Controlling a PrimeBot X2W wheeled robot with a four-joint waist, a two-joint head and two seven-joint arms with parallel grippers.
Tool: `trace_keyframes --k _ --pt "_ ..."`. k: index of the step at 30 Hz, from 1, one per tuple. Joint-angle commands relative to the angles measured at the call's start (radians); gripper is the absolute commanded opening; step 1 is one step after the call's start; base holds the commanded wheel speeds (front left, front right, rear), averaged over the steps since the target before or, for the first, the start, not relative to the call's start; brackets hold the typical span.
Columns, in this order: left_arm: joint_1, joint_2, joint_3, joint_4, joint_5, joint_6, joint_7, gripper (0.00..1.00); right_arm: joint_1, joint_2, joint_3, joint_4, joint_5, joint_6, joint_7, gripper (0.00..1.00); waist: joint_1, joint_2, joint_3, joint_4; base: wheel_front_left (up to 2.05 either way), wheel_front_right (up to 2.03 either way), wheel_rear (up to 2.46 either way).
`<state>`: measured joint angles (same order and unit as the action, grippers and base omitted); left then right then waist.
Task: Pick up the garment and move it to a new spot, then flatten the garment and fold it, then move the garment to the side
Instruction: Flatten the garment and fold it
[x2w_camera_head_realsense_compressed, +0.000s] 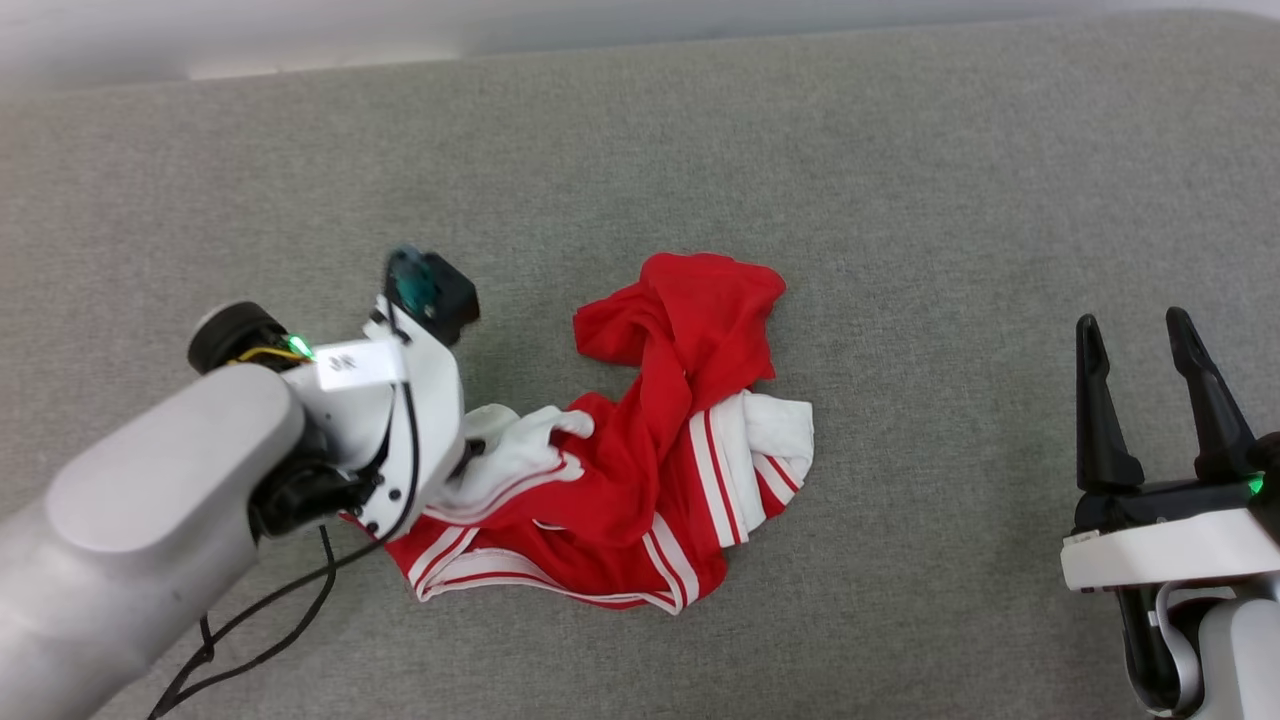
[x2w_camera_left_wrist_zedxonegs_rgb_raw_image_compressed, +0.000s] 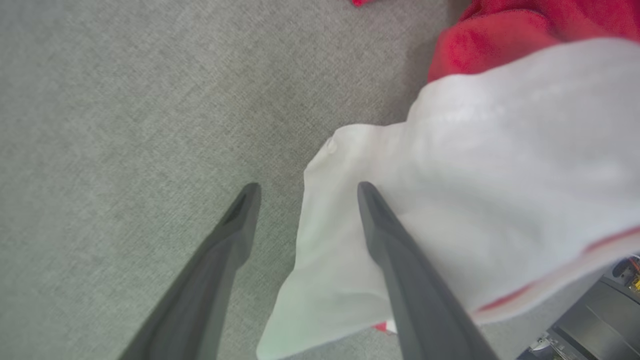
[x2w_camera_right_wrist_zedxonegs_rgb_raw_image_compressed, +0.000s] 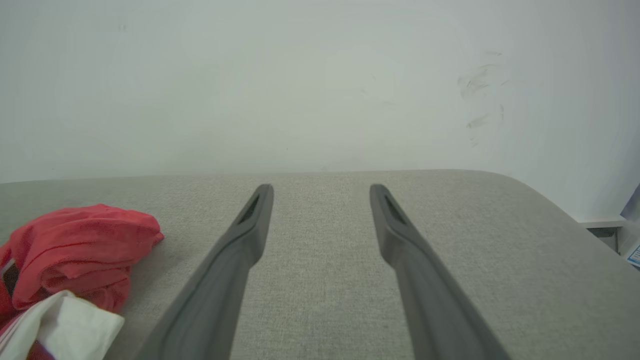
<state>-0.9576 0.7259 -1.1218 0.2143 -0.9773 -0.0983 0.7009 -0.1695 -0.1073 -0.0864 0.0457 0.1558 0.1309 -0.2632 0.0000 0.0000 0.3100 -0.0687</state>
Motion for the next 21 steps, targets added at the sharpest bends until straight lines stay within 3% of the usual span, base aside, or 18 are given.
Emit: trace_keyframes --k 1,9,10,11,18,21 --pt "0.001 -0.007 -0.012 0.008 0.01 -0.006 0.007 1.0 -0.012 -0.003 0.001 -0.003 0.003 0.0 -0.002 1.0 0.0 0.0 0.013 -0.007 0.0 0.0 0.0" --pt "0.035 -0.05 -0.111 0.121 0.012 -0.025 0.055 1.0 -0.04 0.007 0.011 0.001 0.0 0.0 -0.002 1.0 0.0 0.0 0.049 -0.026 0.0 0.0 0.0" --pt "0.037 -0.054 -0.117 0.13 0.009 -0.027 0.056 0.43 -0.041 0.007 0.011 0.002 0.0 0.0 -0.002 1.0 0.0 0.0 0.05 -0.027 0.0 0.0 0.0" --pt "0.036 -0.056 -0.122 0.135 0.011 -0.026 0.049 0.0 -0.042 0.007 0.009 0.003 -0.001 0.0 -0.002 1.0 0.0 0.0 0.051 -0.027 0.0 0.0 0.0" --pt "-0.021 -0.065 -0.105 0.094 -0.008 -0.031 -0.043 0.0 -0.019 0.007 -0.012 0.007 -0.01 -0.001 -0.002 1.0 0.0 0.0 0.022 -0.007 0.0 0.0 0.0" --pt "-0.058 -0.041 -0.076 0.075 -0.009 -0.031 -0.104 0.0 -0.012 0.005 -0.015 0.007 -0.013 0.0 -0.002 1.0 0.0 0.0 0.005 0.004 0.0 0.0 0.0"
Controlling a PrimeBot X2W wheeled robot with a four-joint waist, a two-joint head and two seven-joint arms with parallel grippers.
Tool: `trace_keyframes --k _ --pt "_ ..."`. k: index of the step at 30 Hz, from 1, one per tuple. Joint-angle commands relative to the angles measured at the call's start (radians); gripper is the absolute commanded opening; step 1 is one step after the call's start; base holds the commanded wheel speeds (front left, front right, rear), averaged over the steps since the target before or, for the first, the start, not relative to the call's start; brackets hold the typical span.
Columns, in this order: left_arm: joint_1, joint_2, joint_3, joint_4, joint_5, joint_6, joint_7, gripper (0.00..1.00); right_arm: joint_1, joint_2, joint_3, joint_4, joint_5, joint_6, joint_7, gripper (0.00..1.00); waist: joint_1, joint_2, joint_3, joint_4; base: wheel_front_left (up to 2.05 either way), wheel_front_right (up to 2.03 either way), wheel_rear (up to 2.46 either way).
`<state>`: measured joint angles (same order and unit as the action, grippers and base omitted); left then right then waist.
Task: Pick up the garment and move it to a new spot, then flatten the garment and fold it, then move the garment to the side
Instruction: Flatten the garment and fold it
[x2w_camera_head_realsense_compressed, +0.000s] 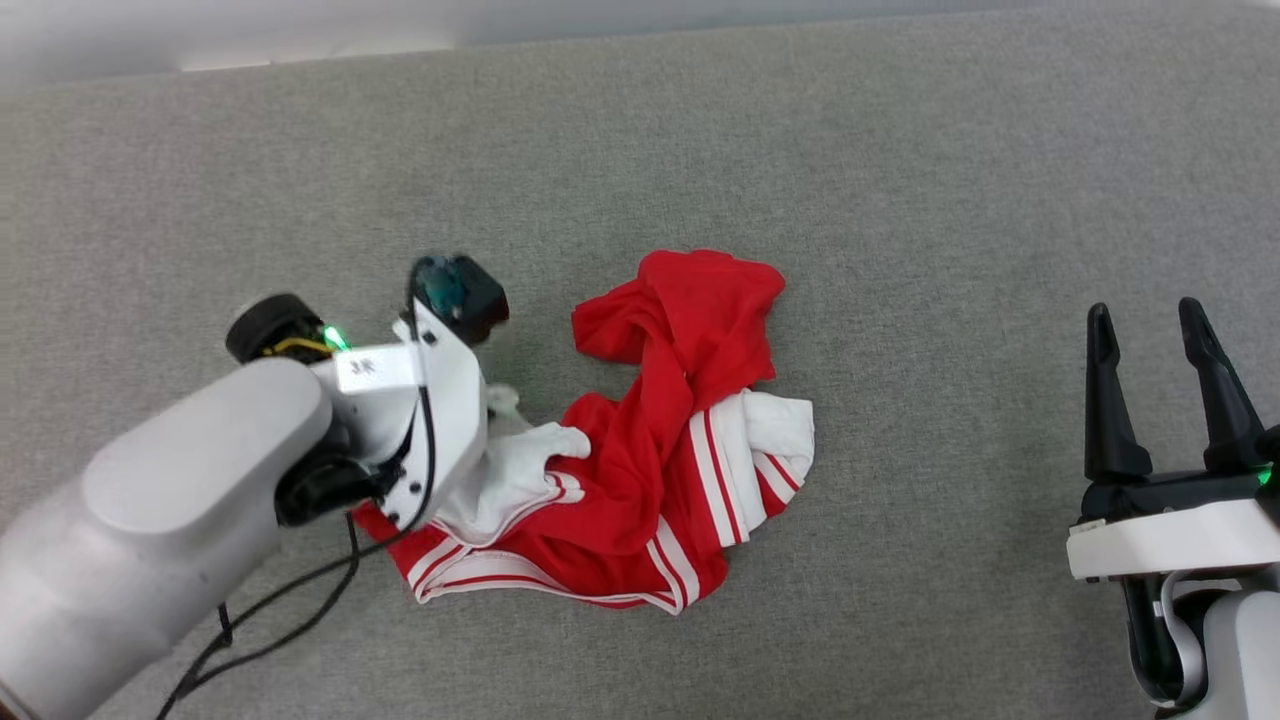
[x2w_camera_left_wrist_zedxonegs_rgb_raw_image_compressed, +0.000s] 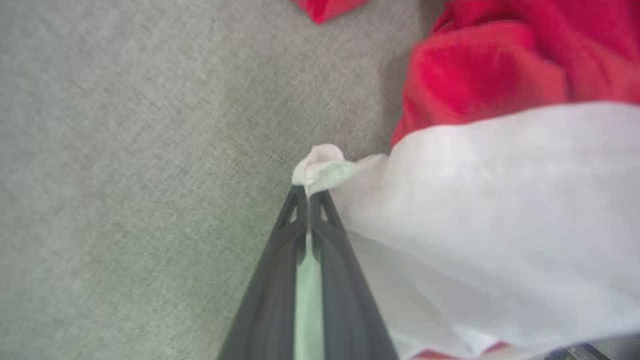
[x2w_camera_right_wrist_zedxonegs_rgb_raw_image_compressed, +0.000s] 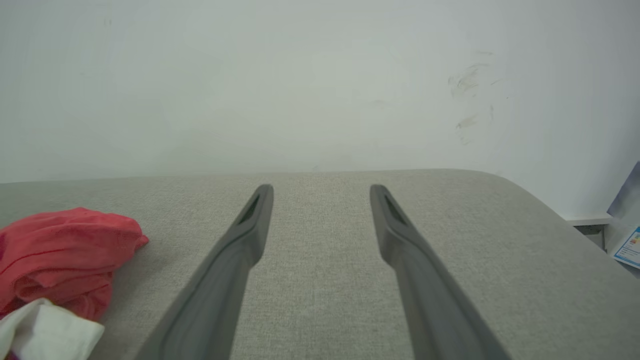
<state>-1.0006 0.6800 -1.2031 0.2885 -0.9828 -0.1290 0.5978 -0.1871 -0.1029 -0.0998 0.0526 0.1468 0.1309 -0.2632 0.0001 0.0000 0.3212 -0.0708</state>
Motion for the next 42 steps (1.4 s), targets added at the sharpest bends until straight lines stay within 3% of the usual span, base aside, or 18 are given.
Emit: trace_keyframes --k 1,5,9,17,21,26,27,28,30,34,38,42 --pt "-0.022 0.015 0.017 -0.003 -0.007 0.0 -0.02 0.0 0.008 0.0 -0.001 -0.001 -0.005 0.0 -0.002 1.0 -0.0001 0.0 -0.011 0.009 0.0 0.0 0.0" --pt "-0.036 0.05 0.07 -0.016 -0.013 0.011 -0.099 0.0 0.018 -0.006 -0.003 -0.006 -0.005 0.0 -0.002 1.0 -0.0001 0.0 -0.021 0.015 0.0 0.0 0.0" --pt "-0.035 0.103 0.117 0.011 -0.002 0.05 -0.171 0.0 0.019 -0.012 0.0 -0.014 -0.004 0.0 -0.002 1.0 -0.0001 0.0 -0.014 0.015 0.0 0.0 0.0" --pt "0.044 0.175 0.171 0.214 -0.016 0.134 -0.305 0.0 0.006 -0.019 0.009 -0.021 -0.004 0.0 -0.002 1.0 -0.0001 0.0 0.021 -0.014 0.0 0.0 0.0" --pt "0.098 0.171 0.186 0.326 -0.044 0.155 -0.349 0.0 0.003 -0.019 0.008 -0.023 -0.005 0.0 -0.002 1.0 -0.0001 0.0 0.035 -0.028 0.0 0.0 0.0" --pt "0.145 0.121 0.193 0.433 -0.085 0.126 -0.39 0.0 0.007 -0.02 0.006 -0.016 -0.007 0.0 -0.002 1.0 -0.0001 0.0 0.029 -0.028 0.0 0.0 0.0" --pt "0.146 0.109 0.194 0.447 -0.086 0.121 -0.402 0.42 0.008 -0.021 0.006 -0.013 -0.007 0.0 -0.002 1.0 -0.0001 0.0 0.023 -0.025 0.0 0.0 0.0" --pt "0.142 0.102 0.193 0.458 -0.078 0.116 -0.418 1.0 0.01 -0.021 0.008 -0.011 -0.009 0.0 -0.002 1.0 -0.0001 0.0 0.016 -0.022 0.0 0.0 0.0" --pt "0.134 0.095 0.192 0.467 -0.069 0.114 -0.44 1.0 0.011 -0.023 0.01 -0.01 -0.01 0.0 -0.002 1.0 -0.0001 0.0 0.005 -0.018 0.0 0.0 0.0" --pt "0.109 0.076 0.204 0.469 -0.02 0.125 -0.592 1.0 0.009 -0.039 0.02 -0.013 -0.013 0.0 -0.002 1.0 -0.0001 0.0 -0.042 -0.003 0.0 0.0 0.0" --pt "0.143 0.067 0.225 0.43 0.021 0.174 -0.78 1.0 -0.016 -0.079 0.029 -0.033 -0.019 0.0 -0.002 1.0 -0.0001 0.0 -0.092 0.017 0.0 0.0 0.0" --pt "0.193 0.064 0.271 0.33 0.053 0.259 -0.856 1.0 -0.067 -0.147 0.055 -0.06 -0.011 0.0 0.004 1.0 -0.0001 0.0 -0.129 0.046 0.0 0.0 0.0"
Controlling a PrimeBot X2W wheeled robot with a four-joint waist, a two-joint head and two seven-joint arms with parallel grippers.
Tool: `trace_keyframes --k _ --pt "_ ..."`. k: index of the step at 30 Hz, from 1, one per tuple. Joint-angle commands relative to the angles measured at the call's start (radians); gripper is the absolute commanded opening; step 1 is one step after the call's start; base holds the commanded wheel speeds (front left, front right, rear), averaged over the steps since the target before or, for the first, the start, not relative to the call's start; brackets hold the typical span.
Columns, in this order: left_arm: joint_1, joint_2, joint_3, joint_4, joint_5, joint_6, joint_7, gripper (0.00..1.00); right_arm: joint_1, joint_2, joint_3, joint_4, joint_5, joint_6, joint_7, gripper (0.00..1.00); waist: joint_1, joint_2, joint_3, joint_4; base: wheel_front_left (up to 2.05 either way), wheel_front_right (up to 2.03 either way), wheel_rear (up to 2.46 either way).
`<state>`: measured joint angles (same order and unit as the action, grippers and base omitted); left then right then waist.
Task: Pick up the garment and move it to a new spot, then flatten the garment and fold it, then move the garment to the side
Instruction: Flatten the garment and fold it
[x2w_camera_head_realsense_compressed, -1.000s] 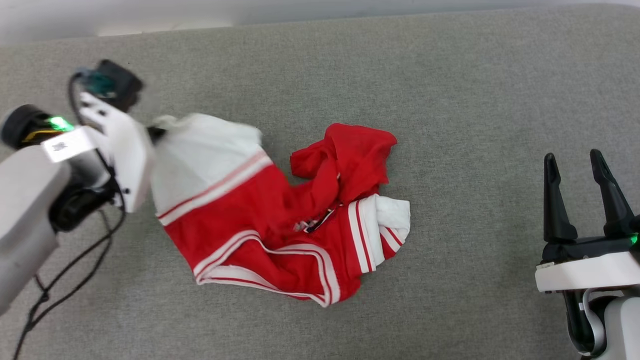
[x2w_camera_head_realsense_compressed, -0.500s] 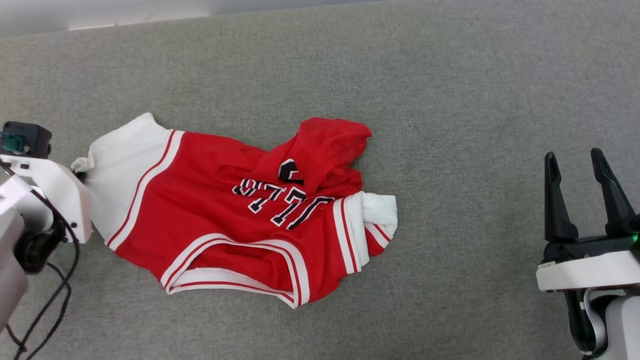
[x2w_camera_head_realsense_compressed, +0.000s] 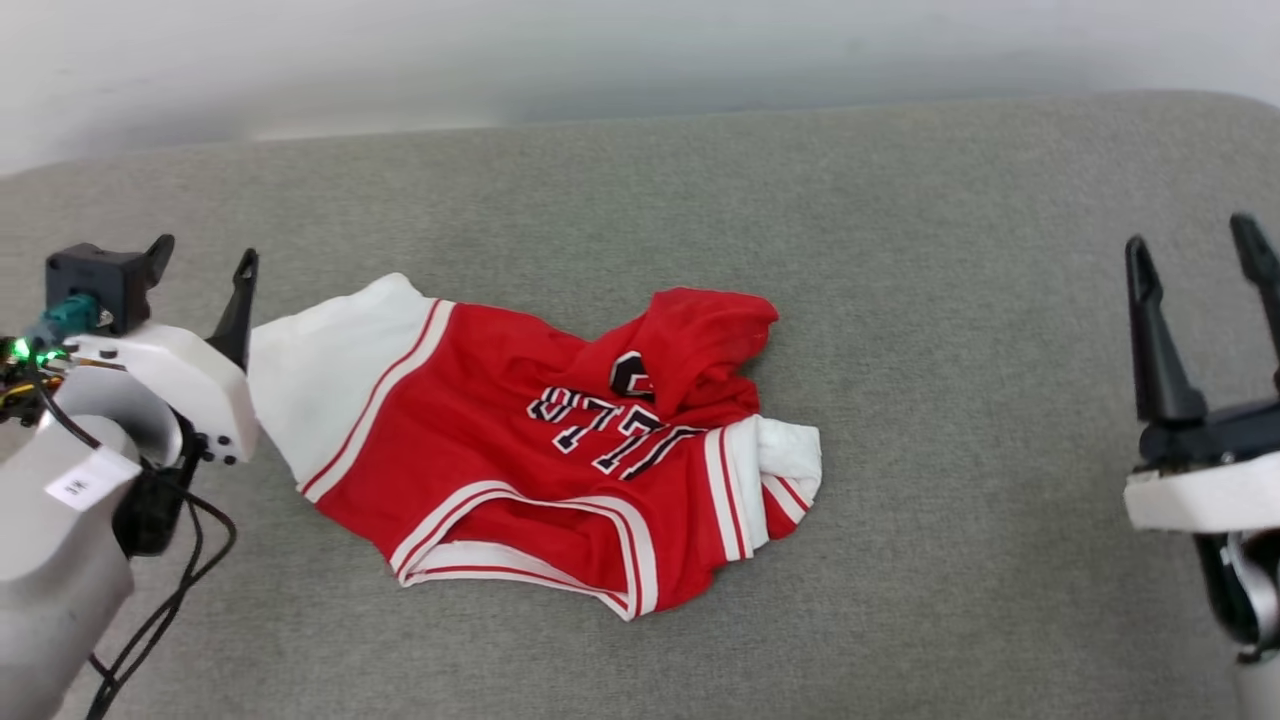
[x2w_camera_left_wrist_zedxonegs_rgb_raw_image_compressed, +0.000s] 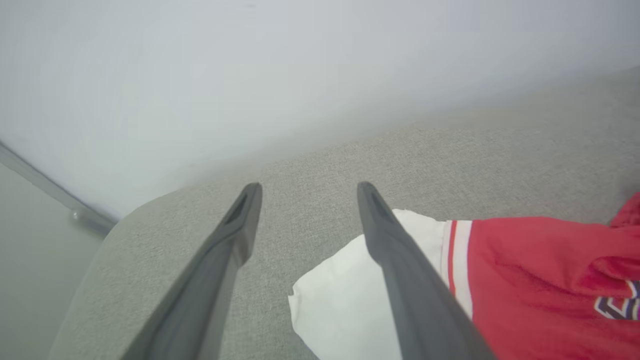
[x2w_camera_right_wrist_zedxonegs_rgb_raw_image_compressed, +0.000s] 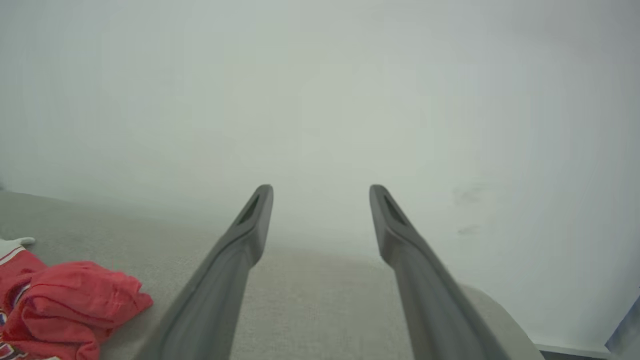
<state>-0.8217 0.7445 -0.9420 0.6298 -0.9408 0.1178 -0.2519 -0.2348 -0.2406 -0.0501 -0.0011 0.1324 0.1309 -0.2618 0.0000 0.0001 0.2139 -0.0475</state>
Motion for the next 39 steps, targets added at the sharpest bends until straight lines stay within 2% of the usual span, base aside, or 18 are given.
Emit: trace_keyframes --k 1,4,8,11,14,18,20,23,26,30,39 --pt "0.034 0.002 0.025 -0.05 0.022 0.039 -0.01 1.0 -0.038 -0.03 0.015 -0.018 0.008 0.0 0.011 1.0 0.0 -0.0001 -0.029 0.031 0.0 0.0 0.0" --pt "0.101 0.007 0.124 -0.205 0.084 0.127 -0.014 1.0 -0.095 -0.099 0.078 -0.056 0.031 0.0 0.074 1.0 0.0 -0.0001 -0.039 0.052 0.0 0.0 0.0" --pt "0.254 -0.014 0.29 -0.409 0.188 0.236 -0.013 1.0 -0.18 -0.22 0.234 -0.096 0.113 -0.001 0.243 1.0 0.0 -0.0001 -0.042 0.075 0.0 0.0 0.0" --pt "0.367 -0.051 0.395 -0.517 0.264 0.279 -0.013 1.0 -0.249 -0.317 0.367 -0.123 0.206 -0.001 0.404 1.0 0.0 -0.0001 -0.038 0.093 0.0 0.0 0.0" --pt "0.464 -0.101 0.471 -0.596 0.335 0.291 -0.013 1.0 -0.304 -0.41 0.497 -0.14 0.322 0.0 0.575 1.0 0.0 -0.0001 -0.03 0.111 0.0 0.0 0.0" --pt "0.554 -0.172 0.541 -0.649 0.415 0.28 -0.013 1.0 -0.385 -0.517 0.674 -0.167 0.481 0.0 0.807 1.0 0.0 -0.0001 -0.014 0.133 0.0 0.0 0.0" --pt "0.583 -0.206 0.56 -0.655 0.447 0.267 -0.013 1.0 -0.429 -0.549 0.744 -0.177 0.554 -0.001 0.901 1.0 0.0 -0.0001 -0.002 0.143 0.0 0.0 0.0" --pt "0.61 -0.258 0.589 -0.658 0.488 0.244 -0.013 1.0 -0.488 -0.571 0.832 -0.168 0.637 -0.001 1.016 1.0 0.0 -0.0001 0.023 0.157 0.0 0.0 0.0" --pt "0.622 -0.31 0.611 -0.67 0.537 0.223 -0.013 1.0 -0.551 -0.566 0.907 -0.141 0.686 -0.001 1.092 1.0 0.0 -0.0001 0.051 0.173 0.0 0.0 0.0" --pt "0.622 -0.374 0.634 -0.672 0.593 0.184 -0.013 1.0 -0.619 -0.533 1.001 -0.085 0.713 0.0 1.119 1.0 0.0 -0.0001 0.091 0.194 0.0 0.0 0.0" --pt "0.589 -0.479 0.691 -0.651 0.678 0.094 -0.013 1.0 -0.684 -0.486 1.246 0.066 0.748 0.0 1.061 1.0 0.0 -0.0001 0.16 0.222 0.0 0.0 0.0"
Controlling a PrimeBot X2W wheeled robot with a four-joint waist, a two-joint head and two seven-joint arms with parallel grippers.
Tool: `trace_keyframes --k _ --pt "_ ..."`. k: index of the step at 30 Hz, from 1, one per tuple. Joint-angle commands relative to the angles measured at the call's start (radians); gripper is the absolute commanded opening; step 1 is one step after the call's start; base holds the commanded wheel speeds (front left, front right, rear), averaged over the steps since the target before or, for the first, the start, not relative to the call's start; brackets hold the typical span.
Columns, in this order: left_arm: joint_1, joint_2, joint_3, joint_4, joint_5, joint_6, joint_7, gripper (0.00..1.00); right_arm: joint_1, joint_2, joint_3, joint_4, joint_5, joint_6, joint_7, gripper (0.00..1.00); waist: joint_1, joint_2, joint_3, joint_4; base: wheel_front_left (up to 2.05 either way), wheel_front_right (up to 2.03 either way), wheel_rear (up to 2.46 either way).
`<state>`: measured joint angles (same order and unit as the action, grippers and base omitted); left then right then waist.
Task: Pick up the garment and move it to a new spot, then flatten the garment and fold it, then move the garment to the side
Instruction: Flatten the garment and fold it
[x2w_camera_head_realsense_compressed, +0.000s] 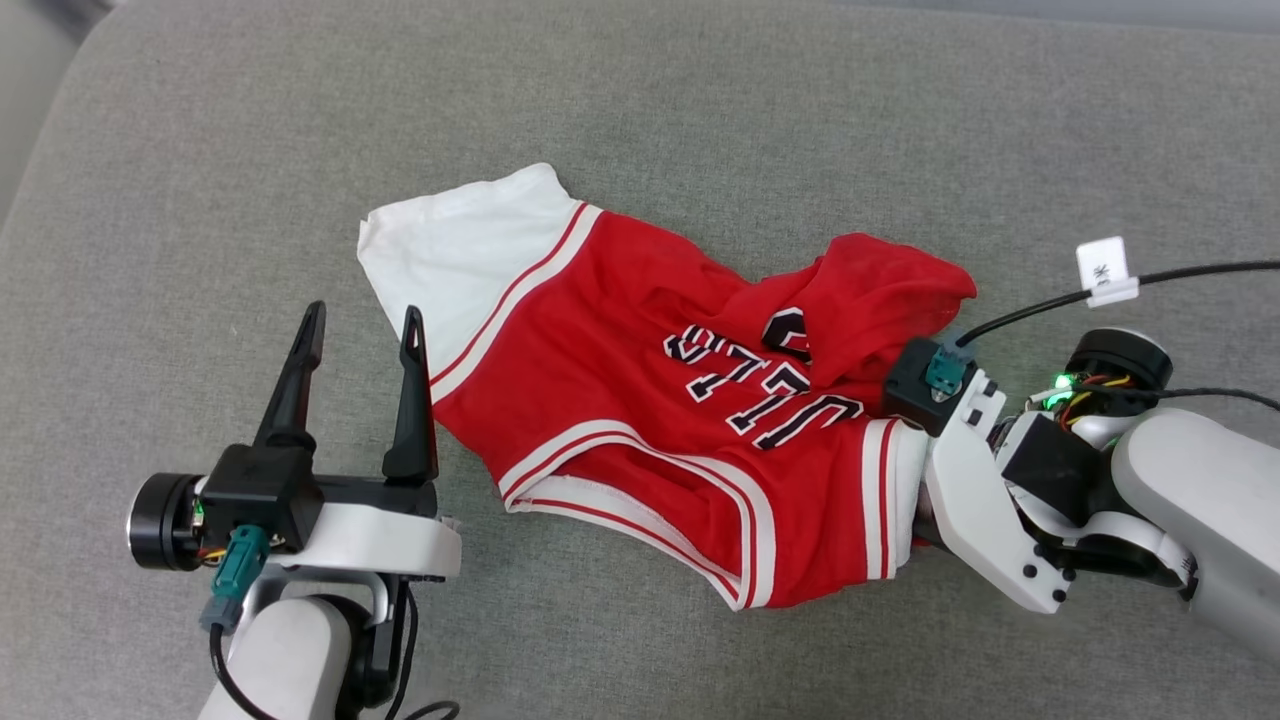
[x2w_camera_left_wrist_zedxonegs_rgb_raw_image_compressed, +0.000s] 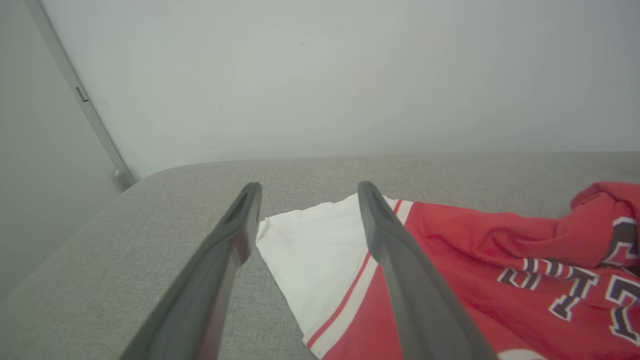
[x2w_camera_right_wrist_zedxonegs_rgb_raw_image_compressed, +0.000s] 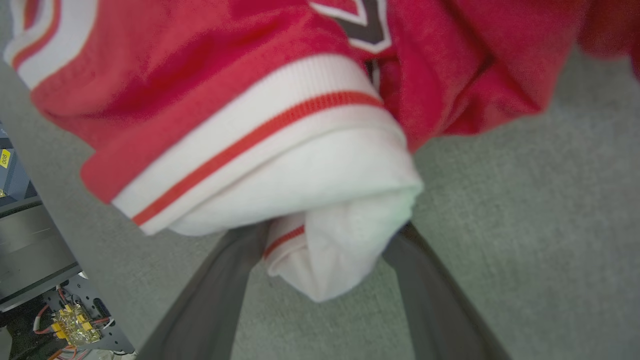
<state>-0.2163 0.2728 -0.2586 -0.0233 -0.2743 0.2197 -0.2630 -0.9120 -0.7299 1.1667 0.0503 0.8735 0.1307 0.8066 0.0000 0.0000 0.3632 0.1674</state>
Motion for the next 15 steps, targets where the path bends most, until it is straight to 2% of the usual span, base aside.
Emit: trace_keyframes --k 1,3,4,5,10,15 --pt "-0.018 -0.017 0.017 0.007 0.019 -0.015 -0.002 1.0 -0.008 0.006 0.052 0.023 0.011 0.0 -0.024 1.0 0.0 0.0 0.013 0.006 0.0 0.0 0.0" --pt "-0.018 -0.03 0.032 0.015 0.033 -0.031 -0.002 1.0 -0.015 0.004 0.084 0.028 0.012 0.0 -0.054 1.0 0.0 0.0 0.015 0.003 0.0 0.0 0.0" --pt "-0.017 -0.036 0.039 0.02 0.039 -0.038 -0.002 1.0 -0.025 0.001 0.092 0.027 0.004 0.0 -0.078 0.39 0.0 0.0 0.013 0.0 0.0 0.0 0.0" --pt "-0.013 -0.042 0.05 0.025 0.045 -0.046 -0.002 1.0 -0.036 -0.003 0.098 0.027 -0.003 0.0 -0.102 0.0 0.0 0.0 0.009 -0.005 0.0 0.0 0.0" --pt "0.011 -0.07 0.093 0.047 0.081 -0.082 -0.002 1.0 -0.107 -0.052 0.103 0.023 -0.014 0.0 -0.268 0.0 0.0 0.0 -0.038 -0.035 0.0 0.0 0.0" --pt "0.039 -0.091 0.12 0.055 0.102 -0.107 -0.002 1.0 -0.138 -0.15 0.09 0.034 -0.012 0.0 -0.376 0.0 0.0 0.0 -0.071 -0.048 0.0 0.0 0.0"
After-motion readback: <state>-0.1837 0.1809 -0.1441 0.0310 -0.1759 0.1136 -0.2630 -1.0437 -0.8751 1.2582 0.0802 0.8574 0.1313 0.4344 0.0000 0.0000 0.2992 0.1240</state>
